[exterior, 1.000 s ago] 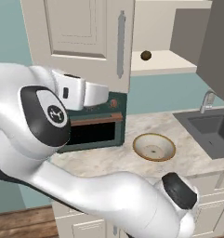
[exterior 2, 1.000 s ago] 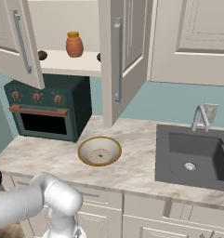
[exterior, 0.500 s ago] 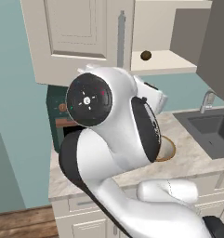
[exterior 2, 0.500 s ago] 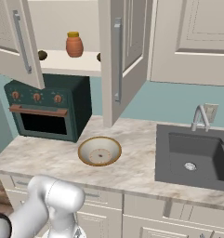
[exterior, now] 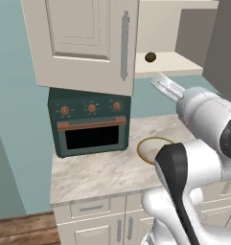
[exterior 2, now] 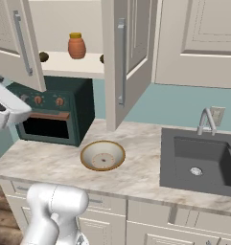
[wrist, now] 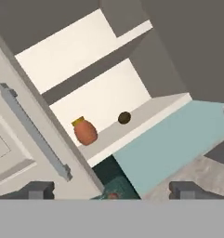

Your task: Open the cabinet. Pick the kiwi and kiwi from the cabinet and place them into the bowl. Then close the cabinet.

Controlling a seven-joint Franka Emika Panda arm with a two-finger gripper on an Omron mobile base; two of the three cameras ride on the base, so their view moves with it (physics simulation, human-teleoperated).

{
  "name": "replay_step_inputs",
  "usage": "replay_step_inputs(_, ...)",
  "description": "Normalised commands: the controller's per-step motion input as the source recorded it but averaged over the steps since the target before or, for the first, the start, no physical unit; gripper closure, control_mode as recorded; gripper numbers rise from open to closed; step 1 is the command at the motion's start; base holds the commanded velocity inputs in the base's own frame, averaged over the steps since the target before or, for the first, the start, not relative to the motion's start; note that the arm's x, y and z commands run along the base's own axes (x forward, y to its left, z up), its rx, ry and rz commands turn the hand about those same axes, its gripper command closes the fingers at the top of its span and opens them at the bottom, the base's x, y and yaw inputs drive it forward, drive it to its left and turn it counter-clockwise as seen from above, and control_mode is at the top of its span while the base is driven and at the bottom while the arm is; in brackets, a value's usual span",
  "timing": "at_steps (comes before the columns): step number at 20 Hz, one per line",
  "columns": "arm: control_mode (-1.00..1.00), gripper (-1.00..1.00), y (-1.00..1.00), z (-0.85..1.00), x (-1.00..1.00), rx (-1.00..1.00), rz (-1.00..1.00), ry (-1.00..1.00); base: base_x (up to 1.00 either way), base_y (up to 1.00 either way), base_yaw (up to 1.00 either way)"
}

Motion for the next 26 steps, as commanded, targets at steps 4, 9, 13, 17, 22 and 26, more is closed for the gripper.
replay_step_inputs(4,-1.00,-1.00,-0.85,0.46,0.28,0.39,0.23,-0.11,0.00,0.00,0.00)
replay_step_inputs(9,-1.00,-1.00,-0.19,-0.02,0.82,0.11,0.15,-0.02,0.00,0.00,0.00)
replay_step_inputs(13,-1.00,-1.00,0.00,-0.09,0.68,0.01,0.05,0.00,0.00,0.00,0.00)
replay_step_inputs(17,-1.00,-1.00,0.00,0.00,0.61,0.00,0.02,0.00,0.00,0.00,0.00)
replay_step_inputs(22,-1.00,-1.00,0.00,0.00,0.60,0.00,0.06,0.11,0.00,0.00,0.00)
replay_step_inputs(26,-1.00,-1.00,0.09,0.00,0.45,0.00,0.12,0.23,0.00,0.00,0.00)
